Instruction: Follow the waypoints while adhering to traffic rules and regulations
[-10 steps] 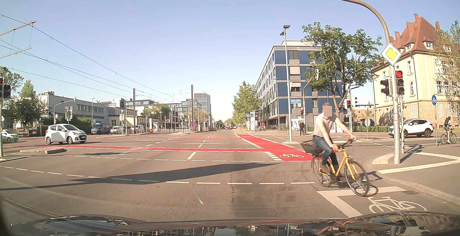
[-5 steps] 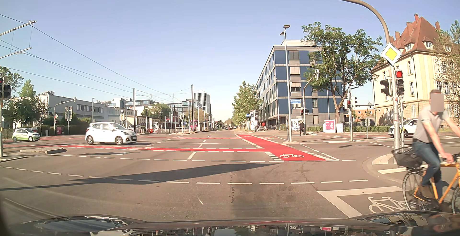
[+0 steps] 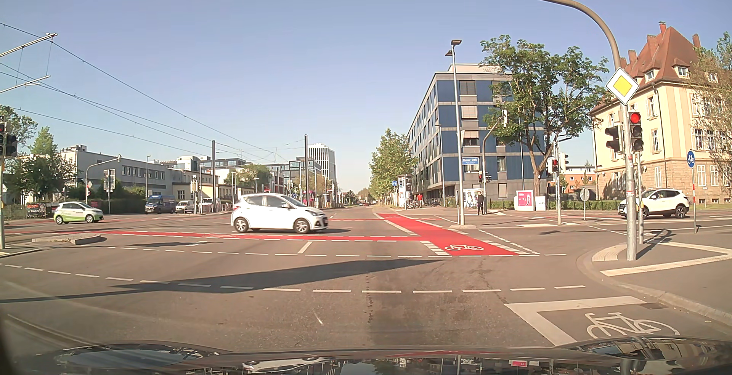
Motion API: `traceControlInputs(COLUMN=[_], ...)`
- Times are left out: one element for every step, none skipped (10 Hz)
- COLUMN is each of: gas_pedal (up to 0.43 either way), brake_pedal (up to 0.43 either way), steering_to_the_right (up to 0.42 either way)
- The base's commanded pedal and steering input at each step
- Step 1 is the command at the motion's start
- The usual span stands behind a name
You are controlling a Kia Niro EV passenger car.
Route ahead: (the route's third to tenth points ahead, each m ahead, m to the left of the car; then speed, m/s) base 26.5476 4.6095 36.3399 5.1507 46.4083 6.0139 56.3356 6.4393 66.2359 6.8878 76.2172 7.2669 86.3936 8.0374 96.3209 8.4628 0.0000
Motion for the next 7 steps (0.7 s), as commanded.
traceControlInputs(gas_pedal=[0.000, 0.000, 0.000, 0.000, 0.000, 0.000, 0.000], brake_pedal=[0.195, 0.201, 0.201, 0.195, 0.201, 0.201, 0.201], steering_to_the_right=[-0.056, -0.056, -0.056, -0.056, -0.056, -0.057, -0.056])
